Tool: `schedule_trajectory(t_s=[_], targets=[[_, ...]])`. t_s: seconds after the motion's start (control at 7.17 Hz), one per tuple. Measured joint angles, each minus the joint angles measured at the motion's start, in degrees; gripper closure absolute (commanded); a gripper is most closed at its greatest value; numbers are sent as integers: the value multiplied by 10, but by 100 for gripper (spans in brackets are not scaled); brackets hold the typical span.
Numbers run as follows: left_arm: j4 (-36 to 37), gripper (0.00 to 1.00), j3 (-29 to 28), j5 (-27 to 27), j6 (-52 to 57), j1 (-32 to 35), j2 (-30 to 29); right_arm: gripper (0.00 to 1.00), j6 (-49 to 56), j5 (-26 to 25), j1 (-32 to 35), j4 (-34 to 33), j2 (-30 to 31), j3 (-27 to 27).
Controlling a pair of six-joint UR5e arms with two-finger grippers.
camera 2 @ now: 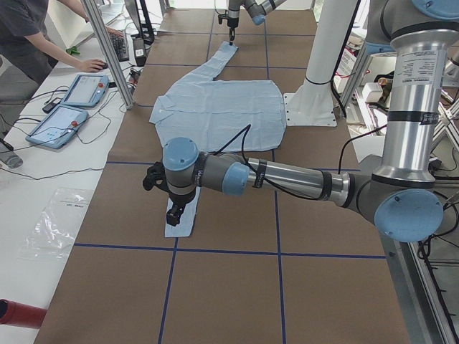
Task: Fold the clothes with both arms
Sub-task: 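Lower the right gripper and grasp the cuff of the sleeve nearest it, then carry the sleeve with the right gripper across the shirt toward the collar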
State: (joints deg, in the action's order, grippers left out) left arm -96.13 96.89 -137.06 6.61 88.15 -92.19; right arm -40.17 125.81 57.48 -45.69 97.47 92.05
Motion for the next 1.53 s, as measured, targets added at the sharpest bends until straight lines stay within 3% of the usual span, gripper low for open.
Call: schedule_trajectory(t_s=[0.42, 0.7, 0.98, 1.25, 1.53], targets=[[0, 0, 0, 0, 2, 2, 3, 100, -6, 36, -1, -3, -55, 53], [0, 0, 1, 1, 5, 2, 4, 100, -57, 70, -3, -62, -173, 69], [-2, 0, 0, 1, 6, 3, 5, 100, -96, 94, -11, -189, -326, 68], [-6, 0, 0, 2, 4, 3, 6, 100, -109, 98, -22, -260, -451, 32], [-6, 0, -2, 2, 4, 3, 6, 100, -112, 85, -51, -269, -559, -41]])
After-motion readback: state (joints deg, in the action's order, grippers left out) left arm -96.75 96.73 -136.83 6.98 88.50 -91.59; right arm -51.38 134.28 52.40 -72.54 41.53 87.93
